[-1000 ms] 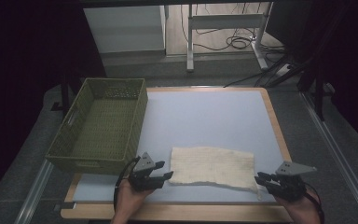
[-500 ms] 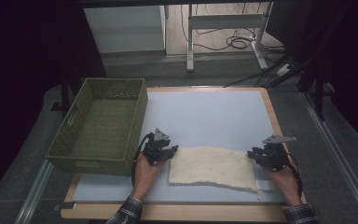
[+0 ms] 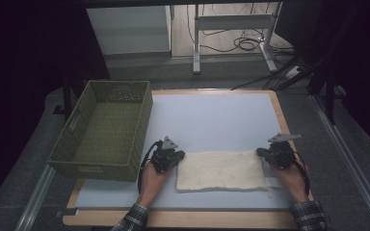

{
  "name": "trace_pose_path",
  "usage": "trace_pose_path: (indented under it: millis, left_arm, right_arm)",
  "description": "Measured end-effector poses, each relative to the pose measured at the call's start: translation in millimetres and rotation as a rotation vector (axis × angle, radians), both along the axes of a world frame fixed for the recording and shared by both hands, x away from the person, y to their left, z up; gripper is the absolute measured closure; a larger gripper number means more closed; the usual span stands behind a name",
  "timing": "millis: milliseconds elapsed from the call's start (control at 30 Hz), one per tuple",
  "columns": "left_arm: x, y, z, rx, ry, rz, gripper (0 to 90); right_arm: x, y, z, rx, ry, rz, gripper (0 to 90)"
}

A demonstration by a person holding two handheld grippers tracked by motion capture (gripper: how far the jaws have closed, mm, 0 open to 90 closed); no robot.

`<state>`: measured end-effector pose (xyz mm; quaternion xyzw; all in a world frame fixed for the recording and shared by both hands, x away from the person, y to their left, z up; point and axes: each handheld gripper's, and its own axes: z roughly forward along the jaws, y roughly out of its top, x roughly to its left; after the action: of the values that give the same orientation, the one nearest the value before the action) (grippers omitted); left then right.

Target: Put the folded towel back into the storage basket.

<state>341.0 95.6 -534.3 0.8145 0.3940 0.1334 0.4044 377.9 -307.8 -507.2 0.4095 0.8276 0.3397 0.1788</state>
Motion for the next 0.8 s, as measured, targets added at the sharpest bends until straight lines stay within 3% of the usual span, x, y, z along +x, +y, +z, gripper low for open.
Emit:
trace_pose_path:
  millis: [67,167,267,367,400,533,633,733,800]
  left_arm:
    - [-8.9,2.1,2.5,-0.019,-0.001,0.001,85.7]
    - [-17.6,3.8,2.2,-0.027,-0.024,0.006,84.5]
    - [-12.8,7.3,3.7,-0.048,-0.040,0.026,69.9]
    - [-6.3,6.8,4.9,-0.049,-0.041,0.026,60.2]
    - [-4.1,4.7,3.6,-0.032,-0.039,0.016,55.3]
    - [1.2,0.4,-3.0,0.012,-0.027,0.015,49.9]
    - [4.0,-1.3,-9.0,0.073,-0.021,0.031,46.5]
    - [7.2,0.7,-9.6,0.059,0.001,0.044,40.9]
    - [7.9,1.0,-9.7,0.066,0.000,0.049,37.2]
  right_arm:
    - [11.6,0.4,1.5,0.002,-0.008,-0.005,86.4]
    - [29.1,2.7,-0.4,0.037,0.018,-0.013,86.3]
    - [35.5,8.3,-5.8,0.018,0.027,-0.004,85.4]
    - [31.2,6.5,-2.5,0.044,0.017,-0.005,83.4]
    - [27.8,2.6,1.3,0.063,0.011,-0.012,79.6]
    - [21.9,-4.1,5.5,0.084,0.033,-0.007,73.1]
    - [16.5,-5.7,6.1,0.098,0.048,0.001,69.3]
    - [7.7,-5.3,7.0,0.098,0.047,0.020,59.0]
    - [-0.1,-2.0,7.6,0.064,0.038,0.021,54.3]
